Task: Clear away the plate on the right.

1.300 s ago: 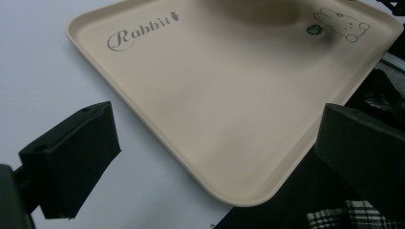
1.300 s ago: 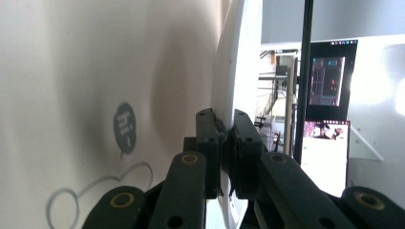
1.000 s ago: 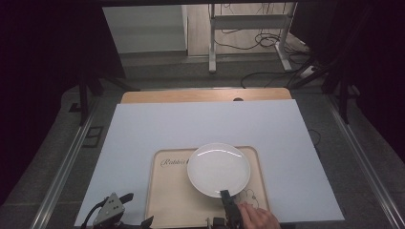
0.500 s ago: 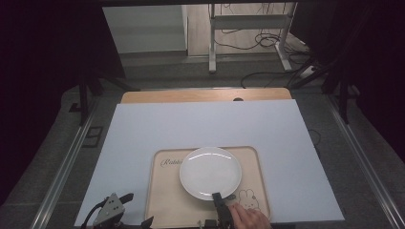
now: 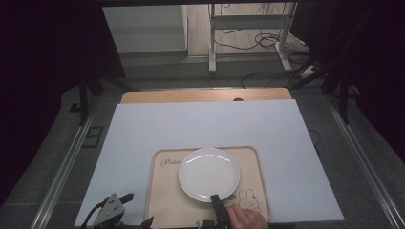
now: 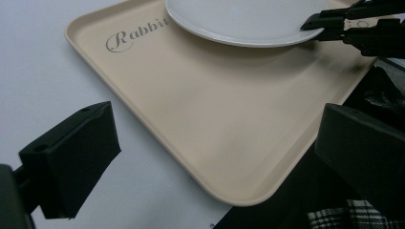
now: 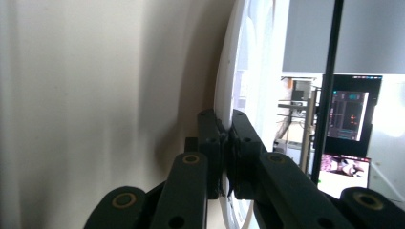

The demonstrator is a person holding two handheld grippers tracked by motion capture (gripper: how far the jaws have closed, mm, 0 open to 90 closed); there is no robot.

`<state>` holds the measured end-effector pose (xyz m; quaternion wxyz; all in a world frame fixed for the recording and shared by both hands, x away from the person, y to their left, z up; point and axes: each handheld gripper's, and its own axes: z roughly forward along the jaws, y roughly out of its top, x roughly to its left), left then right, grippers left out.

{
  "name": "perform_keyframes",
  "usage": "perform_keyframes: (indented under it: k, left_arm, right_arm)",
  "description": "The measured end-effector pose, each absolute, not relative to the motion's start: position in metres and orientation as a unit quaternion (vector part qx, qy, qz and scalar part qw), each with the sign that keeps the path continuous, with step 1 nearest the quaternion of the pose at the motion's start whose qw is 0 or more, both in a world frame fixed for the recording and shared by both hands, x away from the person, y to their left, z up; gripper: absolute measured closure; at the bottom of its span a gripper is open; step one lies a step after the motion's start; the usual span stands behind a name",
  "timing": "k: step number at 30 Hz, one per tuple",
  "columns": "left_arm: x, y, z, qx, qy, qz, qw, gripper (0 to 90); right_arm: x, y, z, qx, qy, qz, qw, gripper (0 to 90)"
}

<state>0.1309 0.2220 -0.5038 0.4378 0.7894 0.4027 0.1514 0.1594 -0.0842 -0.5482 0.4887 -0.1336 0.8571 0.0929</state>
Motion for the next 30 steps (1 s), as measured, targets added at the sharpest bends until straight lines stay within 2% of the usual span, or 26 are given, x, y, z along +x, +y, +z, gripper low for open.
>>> perform_keyframes:
  k: [6, 16, 30]
  left_arm:
    - [0.131, 0.222, -0.504, 0.79, 0.403, 0.151, 0.437, 0.9]
    - [0.131, 0.222, -0.504, 0.791, 0.402, 0.151, 0.436, 0.9]
    - [0.131, 0.221, -0.504, 0.791, 0.403, 0.15, 0.436, 1.0]
  right_arm:
    - [0.161, -0.085, -0.55, -0.131, 0.869, 0.093, 0.467, 85.7]
    - [0.164, -0.085, -0.552, -0.127, 0.879, 0.092, 0.45, 77.7]
    - [0.167, -0.087, -0.543, -0.115, 0.883, 0.097, 0.445, 58.1]
